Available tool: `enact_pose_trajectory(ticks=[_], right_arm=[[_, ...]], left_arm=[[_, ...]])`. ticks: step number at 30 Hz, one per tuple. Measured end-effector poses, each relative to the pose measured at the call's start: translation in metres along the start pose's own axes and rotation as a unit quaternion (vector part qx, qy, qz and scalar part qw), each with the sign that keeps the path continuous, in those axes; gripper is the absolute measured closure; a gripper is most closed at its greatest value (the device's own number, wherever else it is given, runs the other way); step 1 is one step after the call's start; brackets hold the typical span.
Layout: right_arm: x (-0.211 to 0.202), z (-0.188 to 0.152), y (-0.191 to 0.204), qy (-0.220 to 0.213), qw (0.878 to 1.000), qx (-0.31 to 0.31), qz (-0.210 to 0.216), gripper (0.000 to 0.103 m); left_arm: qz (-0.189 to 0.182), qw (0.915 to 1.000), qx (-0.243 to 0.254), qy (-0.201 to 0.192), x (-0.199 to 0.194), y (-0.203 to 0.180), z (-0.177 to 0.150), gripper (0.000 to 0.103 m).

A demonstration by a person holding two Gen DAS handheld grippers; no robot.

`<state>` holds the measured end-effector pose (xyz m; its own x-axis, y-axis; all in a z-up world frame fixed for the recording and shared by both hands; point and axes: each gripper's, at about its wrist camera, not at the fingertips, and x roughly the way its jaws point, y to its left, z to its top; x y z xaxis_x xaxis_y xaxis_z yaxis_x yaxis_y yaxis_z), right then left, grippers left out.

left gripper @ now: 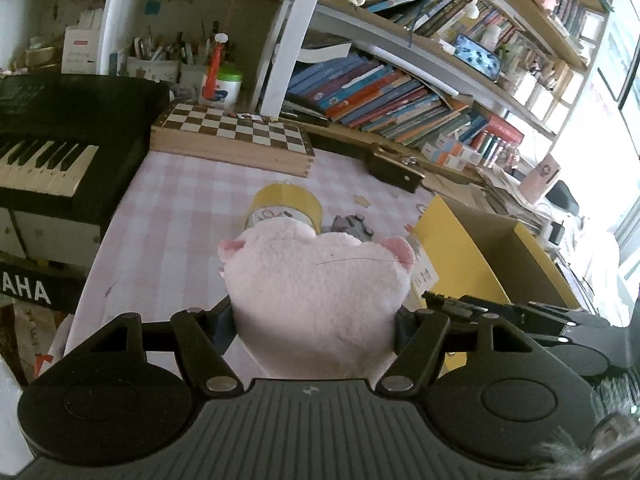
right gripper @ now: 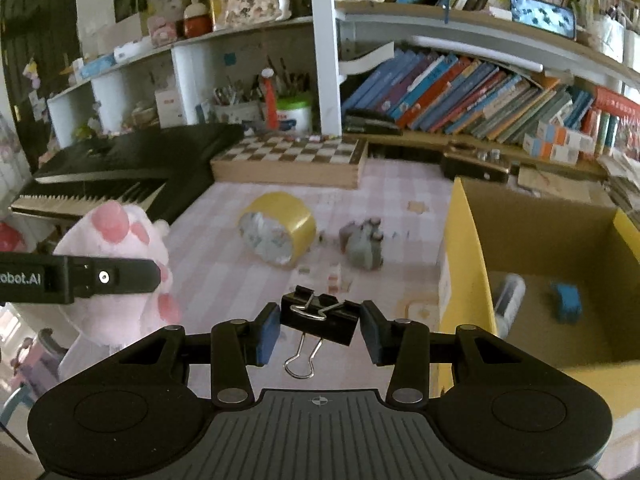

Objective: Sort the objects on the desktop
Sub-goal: 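Grasp and lift the pink plush with the left tool while the right tool lifts the binder clip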

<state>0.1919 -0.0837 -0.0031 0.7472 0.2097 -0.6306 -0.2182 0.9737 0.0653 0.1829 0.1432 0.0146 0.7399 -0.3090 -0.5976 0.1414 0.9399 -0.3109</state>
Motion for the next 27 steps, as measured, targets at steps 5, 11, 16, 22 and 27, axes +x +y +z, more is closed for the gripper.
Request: enact_pose_trajectory(ticks=[5,11,16,22,27], right_arm=[[-0.024,-0.017,0.009,0.001,1.000,0.006,-0.006,0.060],[-0.050,-0.039,0.021,0.001,1.000,0.023,-0.015,0.060],[-0.069,-0.056,0.028,0.002,0.999,0.031,-0.027,0.060],[-0.085,-0.077,0.035,0.022,0.998,0.039,-0.034,0.060],[-0.094,-0.092,0.034,0.048,0.997,0.044,-0.045,0.060]], left_arm=[[-0.017,0.9998,0.010,-0.005,-0.028,-0.004,-0.014,0.035],[-0.027,0.9995,0.015,-0.003,-0.054,-0.003,-0.034,0.035],[-0.037,0.9991,0.020,0.004,-0.071,-0.003,-0.052,0.035],[-0.057,0.9976,0.029,0.027,-0.080,-0.006,-0.073,0.035],[-0.072,0.9958,0.043,0.038,-0.082,-0.011,-0.081,0.035]])
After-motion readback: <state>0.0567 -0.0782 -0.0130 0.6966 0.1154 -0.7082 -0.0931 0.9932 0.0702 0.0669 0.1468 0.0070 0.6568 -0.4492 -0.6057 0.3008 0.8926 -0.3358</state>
